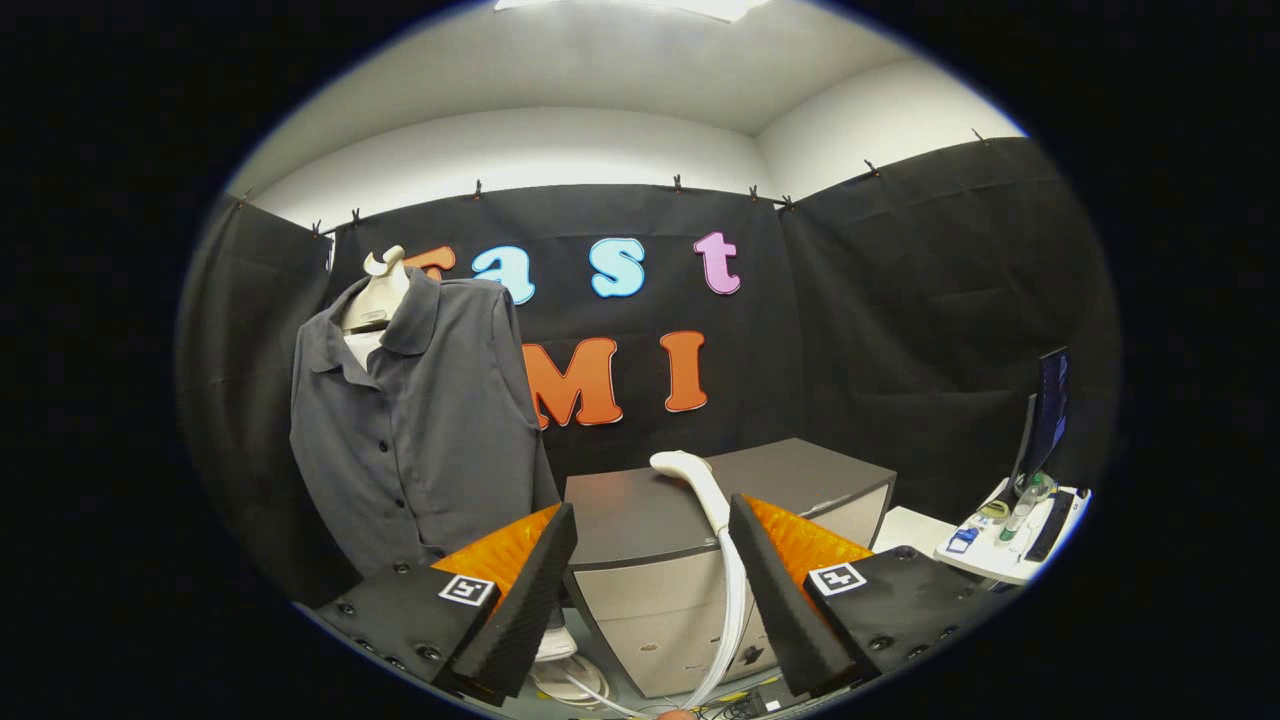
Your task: Iron the clothes twice with a garment steamer, once on the left side and once on the right side.
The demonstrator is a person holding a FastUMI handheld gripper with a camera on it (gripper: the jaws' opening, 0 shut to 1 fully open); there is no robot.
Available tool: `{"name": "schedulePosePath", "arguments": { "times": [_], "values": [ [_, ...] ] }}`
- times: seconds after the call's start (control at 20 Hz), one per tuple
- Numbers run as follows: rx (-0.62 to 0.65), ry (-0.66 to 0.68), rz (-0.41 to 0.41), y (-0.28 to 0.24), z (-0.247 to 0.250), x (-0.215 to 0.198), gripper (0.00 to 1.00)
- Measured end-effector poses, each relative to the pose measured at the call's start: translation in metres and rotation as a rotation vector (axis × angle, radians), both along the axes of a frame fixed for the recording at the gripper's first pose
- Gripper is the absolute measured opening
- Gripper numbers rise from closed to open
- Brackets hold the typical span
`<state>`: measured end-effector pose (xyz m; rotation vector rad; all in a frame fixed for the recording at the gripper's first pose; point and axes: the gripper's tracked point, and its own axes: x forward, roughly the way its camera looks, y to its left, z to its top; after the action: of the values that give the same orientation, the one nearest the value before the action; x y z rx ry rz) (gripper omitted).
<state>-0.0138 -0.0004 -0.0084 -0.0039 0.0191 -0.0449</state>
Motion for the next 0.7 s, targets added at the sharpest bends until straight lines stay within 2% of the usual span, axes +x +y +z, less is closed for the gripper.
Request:
{"name": "schedulePosePath", "arguments": {
  "times": [0.7],
  "values": [
    [0.014,0.014,-0.093,-0.015,-0.005,-0.015,0.98]
  ]
}}
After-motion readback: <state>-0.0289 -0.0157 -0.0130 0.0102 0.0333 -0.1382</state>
